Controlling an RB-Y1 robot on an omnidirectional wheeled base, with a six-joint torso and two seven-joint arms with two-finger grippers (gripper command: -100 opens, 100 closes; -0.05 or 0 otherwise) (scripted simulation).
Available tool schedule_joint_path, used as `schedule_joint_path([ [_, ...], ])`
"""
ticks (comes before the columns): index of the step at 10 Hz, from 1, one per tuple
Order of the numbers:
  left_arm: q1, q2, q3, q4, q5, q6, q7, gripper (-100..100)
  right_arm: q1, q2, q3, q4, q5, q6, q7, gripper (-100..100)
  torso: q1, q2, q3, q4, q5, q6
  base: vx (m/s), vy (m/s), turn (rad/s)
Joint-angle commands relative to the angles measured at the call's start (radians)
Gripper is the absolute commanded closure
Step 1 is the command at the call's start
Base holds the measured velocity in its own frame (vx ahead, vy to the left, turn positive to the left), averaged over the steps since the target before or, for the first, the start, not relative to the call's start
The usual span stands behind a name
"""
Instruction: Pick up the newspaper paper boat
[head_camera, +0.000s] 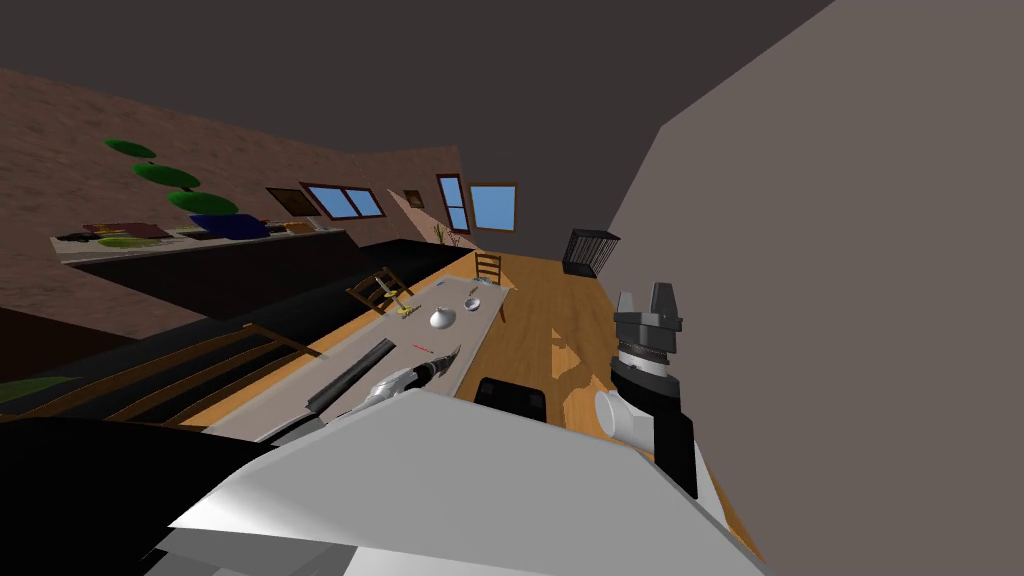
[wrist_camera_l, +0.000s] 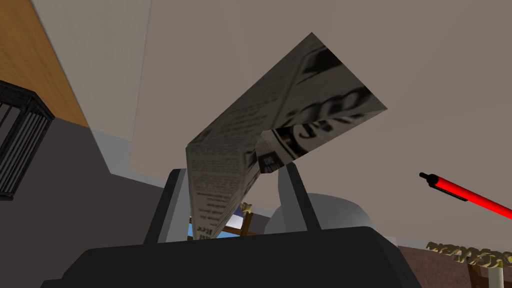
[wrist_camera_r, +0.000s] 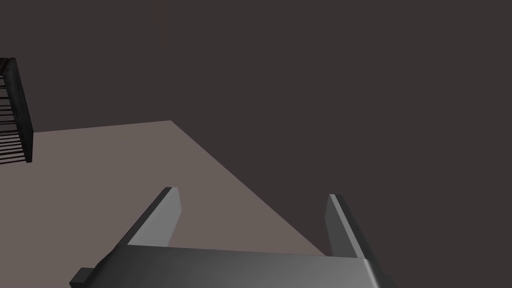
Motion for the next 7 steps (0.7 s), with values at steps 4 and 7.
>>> schedule_joint_path([
  [4,0.033,0.065,-0.017,-0.043,-0.012,-0.016,0.057,100,0.000,0.000,0.000,0.000,0.000,0.000,0.000,0,-0.004,-0.001,0.000,0.000,-0.001,-0.001,0.011,-0.048,0.041],
  [7,0.034,0.073,-0.019,-0.042,-0.014,-0.022,0.063,0,0.000,0.000,0.000,0.000,0.000,0.000,0.000,0,-0.003,-0.001,0.000,0.000,-0.001,0.000,0.010,-0.035,0.017],
])
